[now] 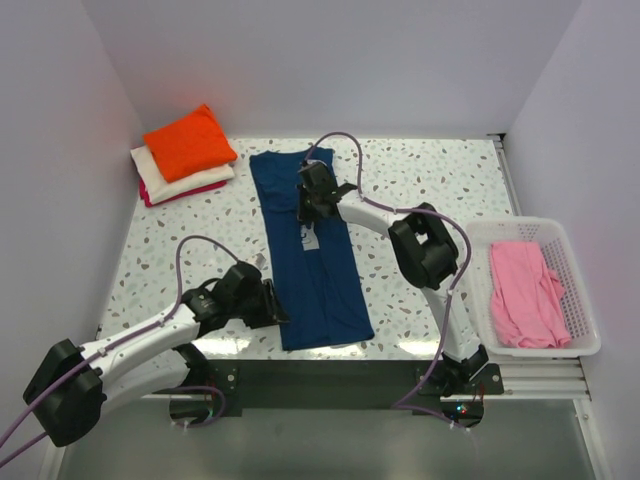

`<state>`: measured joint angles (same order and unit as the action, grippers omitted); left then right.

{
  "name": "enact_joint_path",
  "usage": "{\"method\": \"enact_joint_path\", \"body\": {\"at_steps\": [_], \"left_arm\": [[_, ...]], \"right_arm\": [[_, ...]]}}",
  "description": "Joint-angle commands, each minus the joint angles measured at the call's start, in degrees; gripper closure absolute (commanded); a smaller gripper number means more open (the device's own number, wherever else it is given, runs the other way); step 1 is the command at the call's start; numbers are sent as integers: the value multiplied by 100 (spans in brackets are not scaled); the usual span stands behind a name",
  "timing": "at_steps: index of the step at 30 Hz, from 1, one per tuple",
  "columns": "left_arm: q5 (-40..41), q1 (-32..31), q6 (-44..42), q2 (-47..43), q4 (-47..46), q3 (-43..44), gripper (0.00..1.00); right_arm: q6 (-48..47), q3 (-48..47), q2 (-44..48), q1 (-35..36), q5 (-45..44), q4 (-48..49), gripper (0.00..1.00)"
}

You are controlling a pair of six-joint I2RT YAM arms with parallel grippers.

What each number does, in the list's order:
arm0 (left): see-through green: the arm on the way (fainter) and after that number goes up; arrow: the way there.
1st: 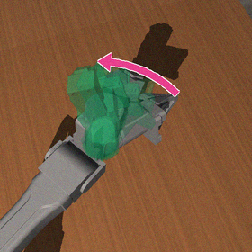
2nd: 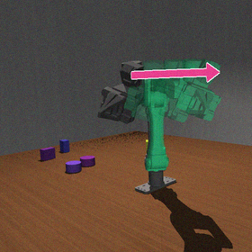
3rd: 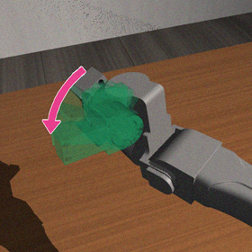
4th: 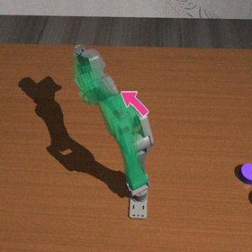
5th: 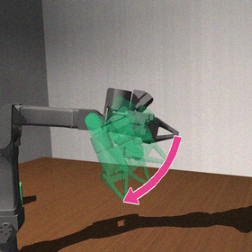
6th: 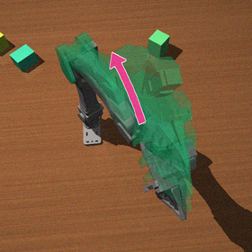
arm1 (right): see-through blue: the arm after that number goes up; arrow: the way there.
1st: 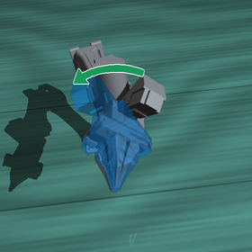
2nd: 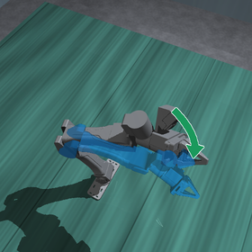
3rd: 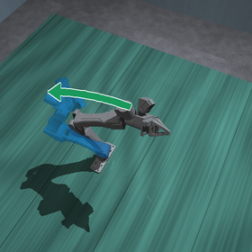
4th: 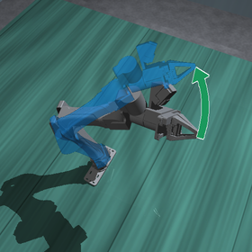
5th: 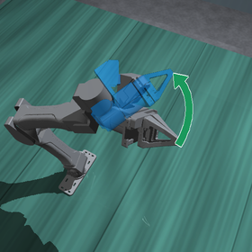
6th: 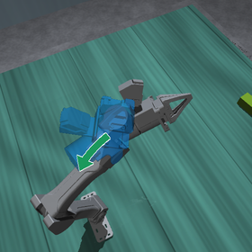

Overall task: Fold and stack the t-shirts
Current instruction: Fold the tshirt

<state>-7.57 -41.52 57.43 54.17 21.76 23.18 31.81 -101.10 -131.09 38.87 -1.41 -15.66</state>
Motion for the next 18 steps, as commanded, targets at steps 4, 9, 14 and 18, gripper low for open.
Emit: {"method": "enact_joint_path", "body": {"at_steps": [4, 9, 14, 18], "left_arm": [[-130, 38, -118, 32, -234, -94, 60], [-139, 38, -109, 6, -233, -103, 60], [-122, 38, -127, 23, -207, -77, 60], [-78, 38, -162, 6, -163, -15, 60]], "right_arm": [[-96, 38, 453, 15, -307, -78, 100], [-123, -77, 321, 15, -562, -315, 100], [-123, -59, 268, 15, -641, -446, 94], [-140, 177, 644, 24, -676, -429, 68]]}}
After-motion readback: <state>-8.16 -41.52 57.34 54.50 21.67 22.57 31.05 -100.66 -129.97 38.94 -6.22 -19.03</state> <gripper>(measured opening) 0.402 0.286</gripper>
